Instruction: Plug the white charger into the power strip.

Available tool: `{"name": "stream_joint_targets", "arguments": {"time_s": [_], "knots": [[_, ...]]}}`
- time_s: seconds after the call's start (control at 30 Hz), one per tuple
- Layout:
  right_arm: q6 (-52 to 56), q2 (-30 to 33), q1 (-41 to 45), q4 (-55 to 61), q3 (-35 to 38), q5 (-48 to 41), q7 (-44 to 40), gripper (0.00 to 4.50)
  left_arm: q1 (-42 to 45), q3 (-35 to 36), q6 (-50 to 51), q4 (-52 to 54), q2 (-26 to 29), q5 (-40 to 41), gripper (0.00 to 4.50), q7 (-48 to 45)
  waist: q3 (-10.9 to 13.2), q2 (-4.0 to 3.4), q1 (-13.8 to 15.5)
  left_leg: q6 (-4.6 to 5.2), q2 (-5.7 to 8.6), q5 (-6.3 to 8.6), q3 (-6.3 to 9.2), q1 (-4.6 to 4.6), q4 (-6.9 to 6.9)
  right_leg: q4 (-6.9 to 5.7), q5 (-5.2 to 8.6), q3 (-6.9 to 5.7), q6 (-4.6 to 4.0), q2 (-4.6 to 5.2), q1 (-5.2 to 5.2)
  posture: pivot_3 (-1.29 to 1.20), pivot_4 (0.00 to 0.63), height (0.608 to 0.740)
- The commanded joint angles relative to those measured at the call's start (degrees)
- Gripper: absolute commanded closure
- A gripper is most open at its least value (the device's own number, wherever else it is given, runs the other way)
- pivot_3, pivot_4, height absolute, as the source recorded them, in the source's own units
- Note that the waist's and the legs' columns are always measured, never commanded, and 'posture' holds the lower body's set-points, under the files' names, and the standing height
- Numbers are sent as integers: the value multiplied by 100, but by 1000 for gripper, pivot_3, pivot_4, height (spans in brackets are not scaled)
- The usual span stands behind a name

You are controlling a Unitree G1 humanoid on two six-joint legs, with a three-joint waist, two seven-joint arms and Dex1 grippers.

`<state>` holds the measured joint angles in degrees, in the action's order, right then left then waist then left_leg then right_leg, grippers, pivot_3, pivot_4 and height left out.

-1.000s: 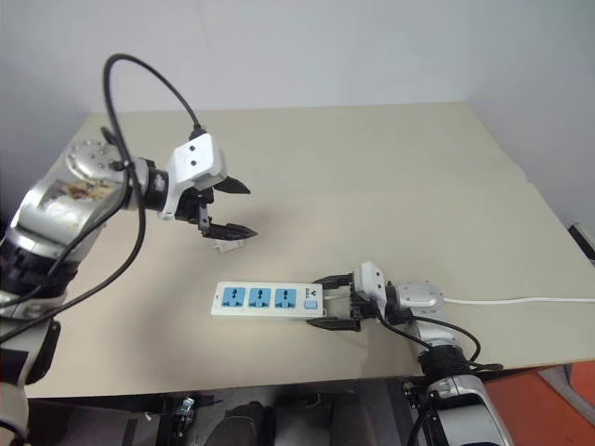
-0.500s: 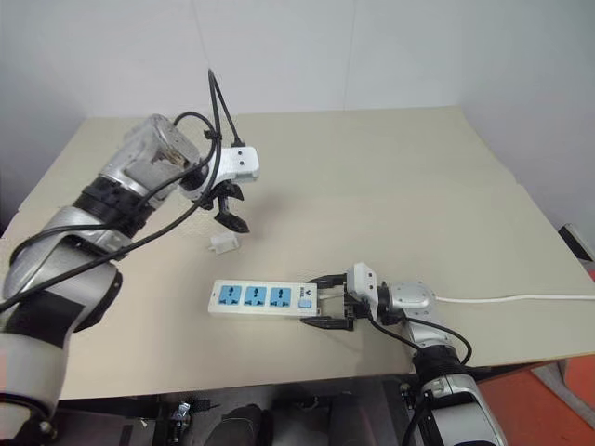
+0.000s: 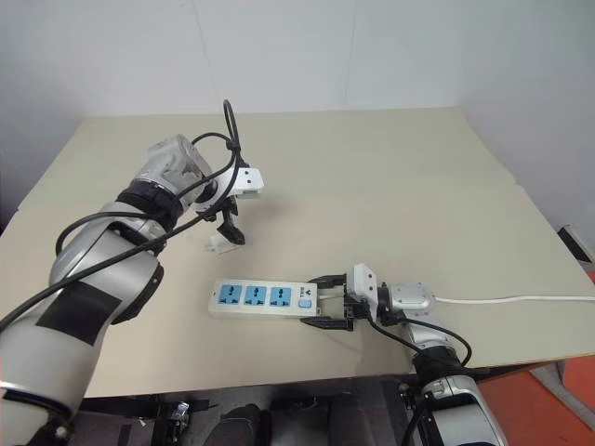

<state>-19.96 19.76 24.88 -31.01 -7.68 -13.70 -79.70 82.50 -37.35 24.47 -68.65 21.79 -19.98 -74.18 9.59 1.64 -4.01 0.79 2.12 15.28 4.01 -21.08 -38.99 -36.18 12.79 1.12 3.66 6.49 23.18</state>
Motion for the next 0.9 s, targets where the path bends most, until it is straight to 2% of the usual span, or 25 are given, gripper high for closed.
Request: {"name": "stream_joint_targets", "arguments": {"time_s": [0.03, 0.6, 0.7, 0.9], "knots": [[-1, -73, -188, -264, -211, 229, 114, 1076, 53, 109, -79, -126, -74, -180, 0, 99, -2, 3, 2, 0, 0, 0, 1, 0, 0, 0, 0, 0, 0, 0, 0, 0, 150, 740], [38, -14, -359, -98, -231, 219, 275, 1076, -192, 128, -281, -300, -327, -684, 0, 146, -4, 11, 10, 0, -5, 0, 1, 1, 0, -1, 0, -1, 0, -4, -1, 0, 150, 740], [51, -15, -368, -88, -233, 216, 290, 1076, -207, 204, -291, -314, -353, -692, 565, 261, -4, 11, 9, 0, -5, 0, 1, 1, 0, -1, 0, -1, 0, -3, -1, 0, 150, 740], [80, 9, -358, -93, -238, 234, 307, 1076, -199, 319, -288, -328, -413, -734, 2431, 258, -4, 11, 8, 0, -5, 0, 2, 1, 0, -1, 0, -1, 0, -3, -1, 0, 150, 740]]}}
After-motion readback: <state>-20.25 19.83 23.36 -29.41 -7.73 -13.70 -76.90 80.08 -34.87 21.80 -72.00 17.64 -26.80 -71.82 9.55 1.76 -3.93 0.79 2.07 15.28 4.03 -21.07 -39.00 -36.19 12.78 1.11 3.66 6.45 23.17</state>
